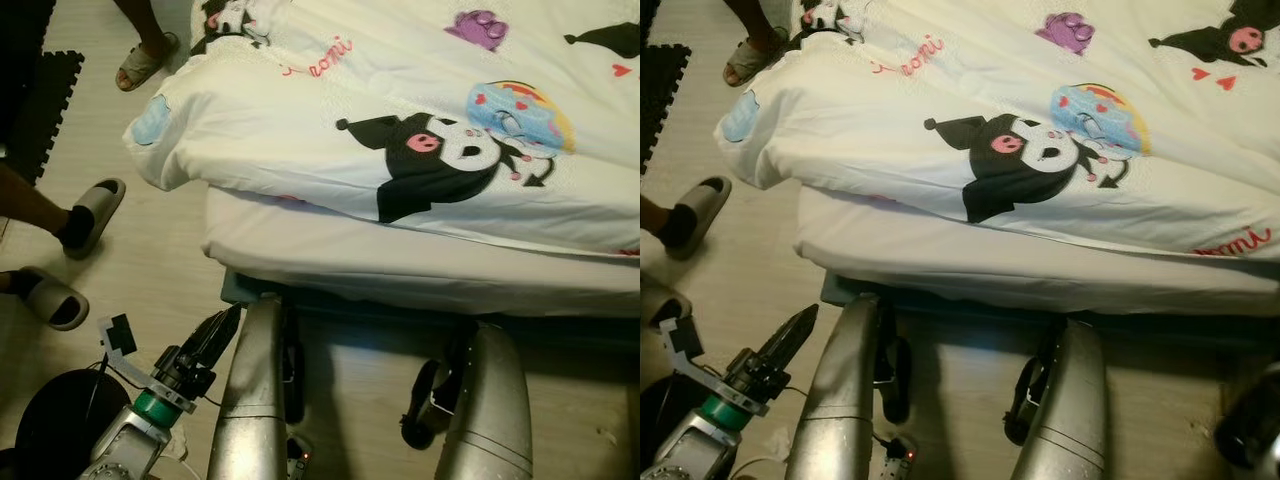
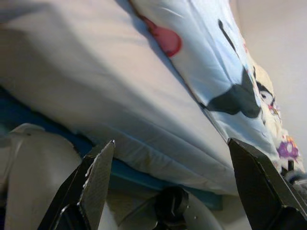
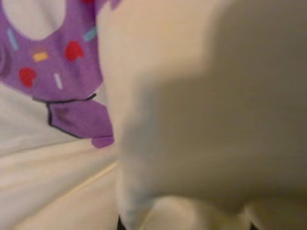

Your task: Clean up the room

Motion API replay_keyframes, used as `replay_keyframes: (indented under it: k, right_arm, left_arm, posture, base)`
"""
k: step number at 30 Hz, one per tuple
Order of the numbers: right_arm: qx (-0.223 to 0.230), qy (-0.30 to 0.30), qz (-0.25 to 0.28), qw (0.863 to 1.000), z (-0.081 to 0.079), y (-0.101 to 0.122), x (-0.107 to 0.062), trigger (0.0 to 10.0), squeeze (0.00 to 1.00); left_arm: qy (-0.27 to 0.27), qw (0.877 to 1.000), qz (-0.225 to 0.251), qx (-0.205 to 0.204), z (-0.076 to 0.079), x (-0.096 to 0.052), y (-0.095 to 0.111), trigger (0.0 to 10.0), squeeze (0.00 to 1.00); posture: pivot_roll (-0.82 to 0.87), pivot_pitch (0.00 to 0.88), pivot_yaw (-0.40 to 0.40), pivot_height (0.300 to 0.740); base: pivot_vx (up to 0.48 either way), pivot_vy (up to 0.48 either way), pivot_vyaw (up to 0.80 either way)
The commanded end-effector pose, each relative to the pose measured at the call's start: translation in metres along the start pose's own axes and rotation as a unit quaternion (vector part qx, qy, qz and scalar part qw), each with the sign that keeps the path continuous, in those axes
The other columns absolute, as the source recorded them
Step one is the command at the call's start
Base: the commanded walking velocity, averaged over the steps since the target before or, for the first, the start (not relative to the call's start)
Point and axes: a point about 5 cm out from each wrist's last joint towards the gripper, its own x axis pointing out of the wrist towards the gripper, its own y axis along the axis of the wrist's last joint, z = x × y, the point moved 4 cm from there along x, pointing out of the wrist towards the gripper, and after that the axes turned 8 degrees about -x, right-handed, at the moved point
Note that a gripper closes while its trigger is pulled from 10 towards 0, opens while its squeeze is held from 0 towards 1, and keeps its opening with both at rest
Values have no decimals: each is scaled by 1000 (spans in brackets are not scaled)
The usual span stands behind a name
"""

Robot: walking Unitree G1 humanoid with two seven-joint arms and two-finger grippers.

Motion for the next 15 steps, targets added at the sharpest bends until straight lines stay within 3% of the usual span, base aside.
replay_keyframes:
  k: [1, 5, 8, 10, 12, 15]
  right_arm:
    - [-14, -111, 11, 994, 66, 17, -5, 0, 0]
    - [-16, -116, 11, 993, 70, 18, -6, 0, 0]
    - [-34, -149, 19, 988, 97, 34, -10, 0, 0]
    - [-34, -149, 19, 988, 97, 34, -10, 0, 0]
    - [-48, -166, 14, 985, 111, 42, -14, 0, 0]
    - [-54, -171, 13, 984, 116, 45, -16, 0, 0]
  left_arm:
    - [28, 1000, -3, -6, -12, -12, -3, 10000, 0]
    - [28, 1000, -3, -6, -12, -11, -3, 10000, 0]
    - [26, 1000, -8, -8, -13, -8, -5, 10000, 0]
    - [26, 1000, -8, -8, -13, -8, -5, 10000, 0]
    - [26, 1000, -10, -10, -14, -7, -7, 10000, 0]
    - [27, 1000, -10, -10, -14, -7, -7, 10000, 0]
  posture:
    - [-31, 331, 180, 576]
    - [-31, 331, 180, 576]
    - [-59, 337, 187, 576]
    - [-59, 337, 187, 576]
    - [-62, 339, 185, 576]
    - [-62, 337, 186, 576]
  base:
    - [0, 0, 0]
    - [0, 0, 0]
    - [0, 0, 0]
    - [0, 0, 0]
    - [0, 0, 0]
    - [0, 0, 0]
